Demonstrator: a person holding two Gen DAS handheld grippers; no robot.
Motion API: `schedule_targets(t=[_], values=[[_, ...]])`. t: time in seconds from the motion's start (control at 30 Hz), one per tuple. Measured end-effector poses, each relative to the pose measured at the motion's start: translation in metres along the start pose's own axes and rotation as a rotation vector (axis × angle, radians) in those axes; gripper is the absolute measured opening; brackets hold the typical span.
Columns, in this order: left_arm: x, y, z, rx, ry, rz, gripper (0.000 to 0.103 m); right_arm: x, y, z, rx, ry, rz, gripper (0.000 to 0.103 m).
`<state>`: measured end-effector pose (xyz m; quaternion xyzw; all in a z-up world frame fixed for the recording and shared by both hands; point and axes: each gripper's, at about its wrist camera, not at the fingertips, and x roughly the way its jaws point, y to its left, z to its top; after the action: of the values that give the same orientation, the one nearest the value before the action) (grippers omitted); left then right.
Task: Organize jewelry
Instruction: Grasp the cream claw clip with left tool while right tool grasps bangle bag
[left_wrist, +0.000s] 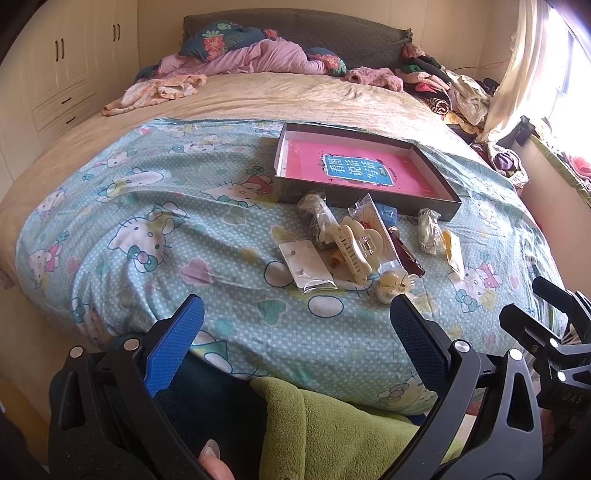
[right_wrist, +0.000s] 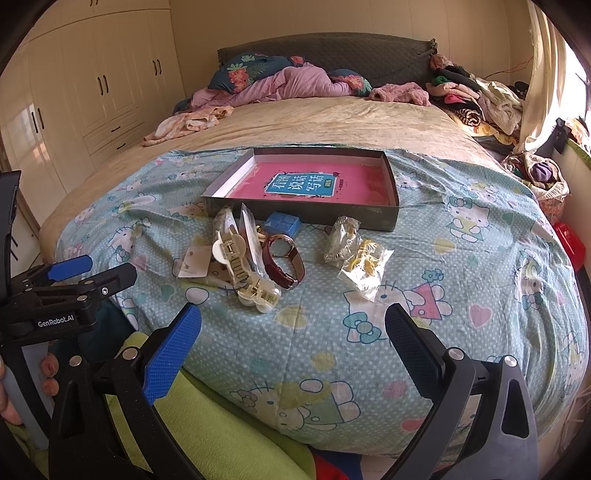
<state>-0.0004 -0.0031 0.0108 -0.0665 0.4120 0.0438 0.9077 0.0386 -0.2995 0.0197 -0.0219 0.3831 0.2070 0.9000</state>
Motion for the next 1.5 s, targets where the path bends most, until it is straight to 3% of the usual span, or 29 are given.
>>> schedule_targets(t=[0.7, 0.8, 1.0, 1.2, 1.33, 1.47, 1.5], values=[[0.044, 0.036, 0.019, -0.081, 0.03, 0.042, 0.095, 0.042, -0.038, 0.031, 0.025, -0.011, -0.024, 0.099], [0.053, 0.036, 0.02, -0.072, 0.047, 0.009, 0.095, 0.049, -0.047, 0.033, 0.032, -0.011, -0.035, 0.099], [0.073, 0.011, 0.021, -0.03, 0.096, -0.136, 0.095, 0.067, -0.066, 0.036, 0.061, 0.01, -0.051, 0.099], [0.097, -0.006, 0.022, -0.031, 0.151, -0.202, 0.093, 0.083, -0.081, 0.035, 0.078, 0.038, -0.063, 0.099], [0.107, -0.014, 0.026, -0.032, 0.168, -0.24, 0.077, 0.091, -0.089, 0.035, 0.092, 0.05, -0.067, 0.099], [0.116, -0.019, 0.031, -0.034, 0.183, -0.265, 0.049, 0.099, -0.093, 0.037, 0.097, 0.057, -0.065, 0.099], [0.119, -0.02, 0.032, -0.041, 0.19, -0.276, 0.045, 0.1, -0.094, 0.037, 0.097, 0.056, -0.064, 0.099]])
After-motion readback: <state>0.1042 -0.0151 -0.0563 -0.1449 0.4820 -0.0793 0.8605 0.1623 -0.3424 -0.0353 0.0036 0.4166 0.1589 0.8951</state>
